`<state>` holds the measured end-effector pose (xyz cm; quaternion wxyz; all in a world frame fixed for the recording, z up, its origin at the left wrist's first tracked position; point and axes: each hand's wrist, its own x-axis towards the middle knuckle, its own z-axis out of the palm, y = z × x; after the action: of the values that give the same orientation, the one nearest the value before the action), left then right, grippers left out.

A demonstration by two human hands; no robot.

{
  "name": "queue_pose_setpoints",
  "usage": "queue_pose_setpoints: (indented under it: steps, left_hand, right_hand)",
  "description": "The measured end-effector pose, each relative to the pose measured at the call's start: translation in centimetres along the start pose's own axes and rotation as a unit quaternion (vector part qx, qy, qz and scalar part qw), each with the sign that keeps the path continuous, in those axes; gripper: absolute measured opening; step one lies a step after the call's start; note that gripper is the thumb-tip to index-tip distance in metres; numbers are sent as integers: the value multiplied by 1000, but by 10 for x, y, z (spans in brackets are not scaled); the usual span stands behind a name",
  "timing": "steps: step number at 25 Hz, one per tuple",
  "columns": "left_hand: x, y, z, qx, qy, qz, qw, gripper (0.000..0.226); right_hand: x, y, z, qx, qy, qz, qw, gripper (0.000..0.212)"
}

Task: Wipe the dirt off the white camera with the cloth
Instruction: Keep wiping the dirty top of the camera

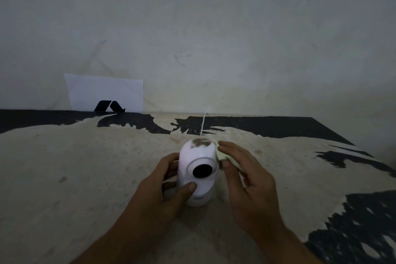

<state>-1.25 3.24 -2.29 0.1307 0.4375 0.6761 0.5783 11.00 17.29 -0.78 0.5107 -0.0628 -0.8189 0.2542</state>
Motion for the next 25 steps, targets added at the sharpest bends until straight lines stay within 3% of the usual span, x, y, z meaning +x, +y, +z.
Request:
queue_pose_setpoints:
  steps: [4, 9, 14, 19, 25]
  left_hand:
    - [1, -1, 0, -7, -1, -6, 1000, 53]
    - [0, -1, 0, -8, -3, 0, 1000, 55]
    - [2, -1, 0, 0, 3, -11, 1000, 54]
    - [1, -1, 0, -5, 0, -9, 1000, 56]
    - [3, 0, 1, 0, 5, -1, 1000, 53]
  right_hand:
    - [-3, -2, 0, -25, 0, -77, 997, 33]
    - [1, 2, 0, -5, -31, 42, 999, 31]
    - [1, -1, -3, -4, -18, -16, 1000, 31]
    - [4, 2, 0, 2, -49, 61, 997, 31]
    - [3, -6, 8, -1, -21, 11, 1000, 30]
